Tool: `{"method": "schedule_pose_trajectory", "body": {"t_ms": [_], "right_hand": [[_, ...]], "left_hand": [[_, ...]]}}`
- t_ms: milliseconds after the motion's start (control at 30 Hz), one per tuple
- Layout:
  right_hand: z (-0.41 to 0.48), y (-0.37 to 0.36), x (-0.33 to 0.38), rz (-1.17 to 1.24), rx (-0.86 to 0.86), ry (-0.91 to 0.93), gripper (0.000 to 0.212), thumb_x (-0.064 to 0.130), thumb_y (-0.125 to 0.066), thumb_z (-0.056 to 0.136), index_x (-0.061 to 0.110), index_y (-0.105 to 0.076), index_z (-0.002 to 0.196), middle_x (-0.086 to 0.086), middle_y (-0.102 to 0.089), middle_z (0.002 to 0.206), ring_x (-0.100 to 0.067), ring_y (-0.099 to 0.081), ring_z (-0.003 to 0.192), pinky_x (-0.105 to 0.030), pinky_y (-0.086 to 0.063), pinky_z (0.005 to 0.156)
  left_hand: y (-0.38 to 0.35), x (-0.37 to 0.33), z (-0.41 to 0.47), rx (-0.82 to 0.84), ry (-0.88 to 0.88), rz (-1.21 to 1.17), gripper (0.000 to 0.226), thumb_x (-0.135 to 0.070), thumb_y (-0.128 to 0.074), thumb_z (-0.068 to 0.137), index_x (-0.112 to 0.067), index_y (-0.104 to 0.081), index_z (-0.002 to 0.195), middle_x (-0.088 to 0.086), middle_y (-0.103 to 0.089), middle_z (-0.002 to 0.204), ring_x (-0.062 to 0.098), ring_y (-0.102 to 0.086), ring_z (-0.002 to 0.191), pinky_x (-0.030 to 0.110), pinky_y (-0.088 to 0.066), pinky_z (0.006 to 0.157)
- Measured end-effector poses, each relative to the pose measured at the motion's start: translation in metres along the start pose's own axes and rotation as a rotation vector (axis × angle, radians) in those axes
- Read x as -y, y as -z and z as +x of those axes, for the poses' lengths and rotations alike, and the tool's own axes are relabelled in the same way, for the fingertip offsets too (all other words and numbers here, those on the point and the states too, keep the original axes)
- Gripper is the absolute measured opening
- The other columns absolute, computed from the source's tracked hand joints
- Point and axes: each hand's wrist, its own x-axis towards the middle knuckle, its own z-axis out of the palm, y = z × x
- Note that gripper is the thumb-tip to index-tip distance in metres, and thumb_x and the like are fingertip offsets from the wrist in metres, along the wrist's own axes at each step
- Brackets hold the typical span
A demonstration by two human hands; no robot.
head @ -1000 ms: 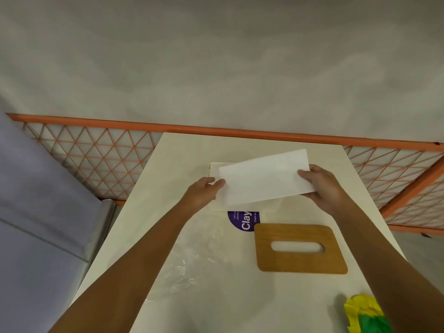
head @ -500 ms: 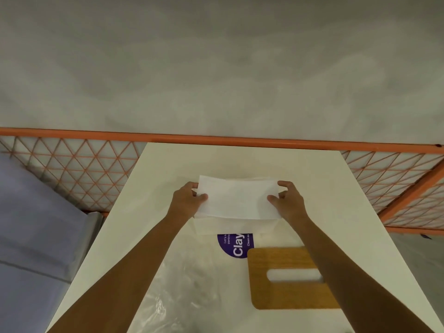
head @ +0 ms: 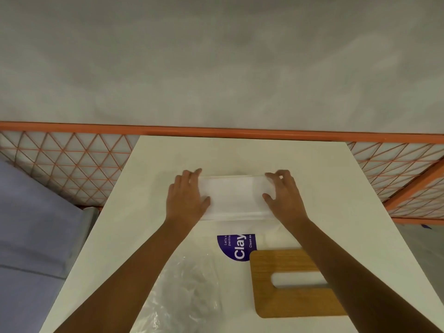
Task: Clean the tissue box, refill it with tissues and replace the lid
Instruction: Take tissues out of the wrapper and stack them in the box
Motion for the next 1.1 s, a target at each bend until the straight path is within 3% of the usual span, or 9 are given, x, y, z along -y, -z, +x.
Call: {"method": "schedule_pose_trajectory", "body": {"t_ms": [133, 333, 533, 633, 867, 967, 1100], "right_hand": [[0.004, -0.003, 0.008, -0.14, 0.14, 0.185, 0.042, 0.016, -0.045, 0.096, 0.009, -0.042, 0.137, -0.006, -0.038, 0.144, -0.023, -0.039, 0.131, -0.031, -0.034, 0.107], [0.002, -0.019, 0.009, -0.206, 0.299, 0.082, 0.048, 0.027, -0.03, 0.1, 0.01, -0.027, 0.144, -0.004, -0.025, 0.151, -0.018, -0.024, 0.14, -0.032, -0.032, 0.109], [0.008, -0.026, 0.006, -0.242, 0.336, 0.087, 0.048, 0.028, -0.032, 0.098, 0.008, -0.028, 0.142, -0.008, -0.026, 0.151, -0.022, -0.023, 0.14, -0.033, -0.024, 0.114], [0.01, -0.027, 0.006, -0.266, 0.347, 0.084, 0.048, 0.029, -0.033, 0.098, 0.009, -0.028, 0.141, -0.007, -0.026, 0.151, -0.023, -0.024, 0.139, -0.034, -0.026, 0.113], [0.016, -0.018, 0.011, -0.198, 0.373, 0.01, 0.048, 0.028, -0.039, 0.096, 0.014, -0.033, 0.141, -0.003, -0.029, 0.147, -0.021, -0.024, 0.137, -0.037, -0.036, 0.107], [0.016, -0.007, 0.008, -0.075, 0.263, -0.003, 0.04, 0.023, -0.043, 0.096, 0.011, -0.046, 0.133, -0.003, -0.04, 0.138, -0.018, -0.034, 0.132, -0.033, -0.039, 0.103], [0.004, 0.009, -0.002, 0.069, 0.06, 0.015, 0.03, 0.016, -0.049, 0.094, 0.008, -0.056, 0.122, -0.007, -0.051, 0.126, -0.02, -0.048, 0.119, -0.025, -0.041, 0.094]], "left_hand": [[-0.005, -0.013, 0.003, 0.228, -0.273, 0.043, 0.054, -0.04, -0.042, 0.096, -0.023, -0.027, 0.145, -0.005, -0.027, 0.149, 0.017, -0.028, 0.136, 0.032, -0.033, 0.107], [-0.018, -0.015, 0.005, 0.427, -0.259, 0.186, 0.058, -0.05, -0.03, 0.097, -0.03, -0.013, 0.149, -0.008, -0.001, 0.159, 0.023, -0.001, 0.147, 0.039, -0.007, 0.118], [-0.017, -0.018, 0.01, 0.488, -0.213, 0.183, 0.06, -0.053, -0.034, 0.094, -0.033, -0.017, 0.148, -0.001, -0.002, 0.159, 0.028, -0.002, 0.145, 0.042, -0.013, 0.117], [-0.015, -0.02, 0.014, 0.496, -0.206, 0.169, 0.06, -0.052, -0.04, 0.093, -0.032, -0.023, 0.146, 0.001, -0.01, 0.157, 0.026, -0.013, 0.143, 0.041, -0.023, 0.113], [-0.013, -0.023, 0.015, 0.468, -0.217, 0.175, 0.06, -0.051, -0.043, 0.092, -0.028, -0.026, 0.145, 0.002, -0.018, 0.154, 0.026, -0.023, 0.14, 0.039, -0.028, 0.111], [-0.007, -0.023, 0.012, 0.386, -0.223, 0.161, 0.057, -0.051, -0.046, 0.091, -0.028, -0.034, 0.141, -0.001, -0.025, 0.151, 0.023, -0.027, 0.138, 0.037, -0.031, 0.11], [-0.002, -0.026, 0.001, 0.215, -0.226, 0.091, 0.047, -0.047, -0.044, 0.093, -0.028, -0.043, 0.136, -0.005, -0.032, 0.148, 0.018, -0.028, 0.138, 0.032, -0.023, 0.113]]}}
